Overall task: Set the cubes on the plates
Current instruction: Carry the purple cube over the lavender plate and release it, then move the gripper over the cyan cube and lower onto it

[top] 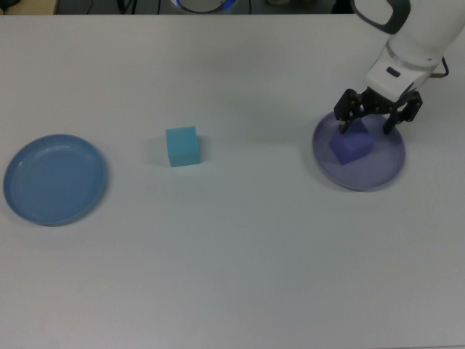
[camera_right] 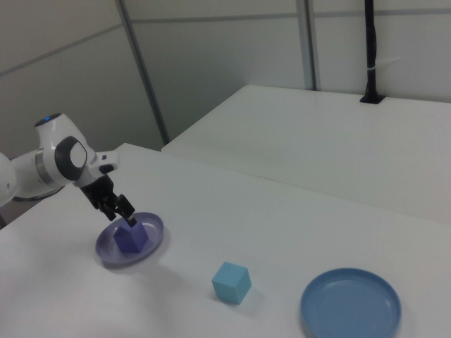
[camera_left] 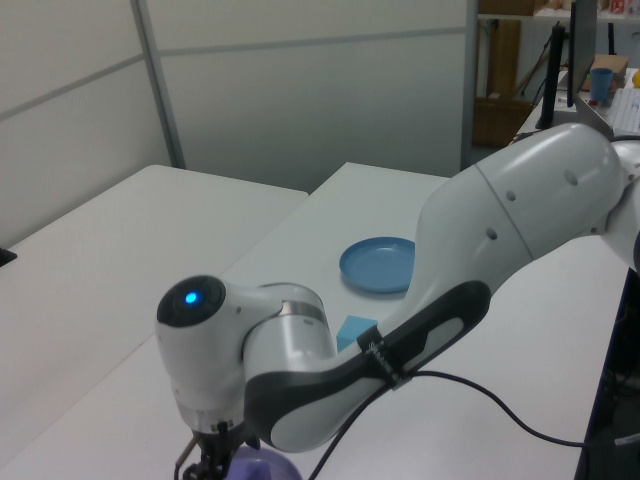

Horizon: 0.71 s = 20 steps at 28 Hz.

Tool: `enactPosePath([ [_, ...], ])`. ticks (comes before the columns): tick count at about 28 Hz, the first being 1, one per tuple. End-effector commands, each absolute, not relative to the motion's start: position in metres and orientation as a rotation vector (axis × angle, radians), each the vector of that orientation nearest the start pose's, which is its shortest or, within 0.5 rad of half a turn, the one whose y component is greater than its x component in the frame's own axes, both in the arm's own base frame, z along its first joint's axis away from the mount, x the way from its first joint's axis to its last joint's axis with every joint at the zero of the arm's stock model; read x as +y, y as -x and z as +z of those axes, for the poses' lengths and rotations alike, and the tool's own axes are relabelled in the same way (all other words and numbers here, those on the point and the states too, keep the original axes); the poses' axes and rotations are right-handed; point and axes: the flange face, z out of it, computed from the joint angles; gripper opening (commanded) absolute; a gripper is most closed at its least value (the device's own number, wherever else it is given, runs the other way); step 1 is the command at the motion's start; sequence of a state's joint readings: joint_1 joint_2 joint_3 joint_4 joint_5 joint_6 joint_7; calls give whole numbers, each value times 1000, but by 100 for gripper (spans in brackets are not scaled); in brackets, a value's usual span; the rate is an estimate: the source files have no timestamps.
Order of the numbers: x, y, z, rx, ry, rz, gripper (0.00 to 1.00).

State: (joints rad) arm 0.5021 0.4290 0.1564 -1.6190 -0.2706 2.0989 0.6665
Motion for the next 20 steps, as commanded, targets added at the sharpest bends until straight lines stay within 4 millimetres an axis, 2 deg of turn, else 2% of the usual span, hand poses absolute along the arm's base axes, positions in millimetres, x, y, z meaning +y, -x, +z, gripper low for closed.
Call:
enactPosePath([
  [1,378,-548,430,-96,3226,-266,100],
  [4,350,-556,446,-65,3255,-258,100],
  [5,331,-561,454,-99,3275,-237,100],
  [8,294,-575,456,-183,3299,-181,100],
  [9,281,-580,453,-206,3307,-158,100],
  [10,257,-589,449,-234,3315,-128,100],
  [15,189,-609,431,-249,3333,-51,100],
  [16,165,-615,422,-262,3335,-16,100],
  [20,120,-620,398,-292,3326,12,100],
])
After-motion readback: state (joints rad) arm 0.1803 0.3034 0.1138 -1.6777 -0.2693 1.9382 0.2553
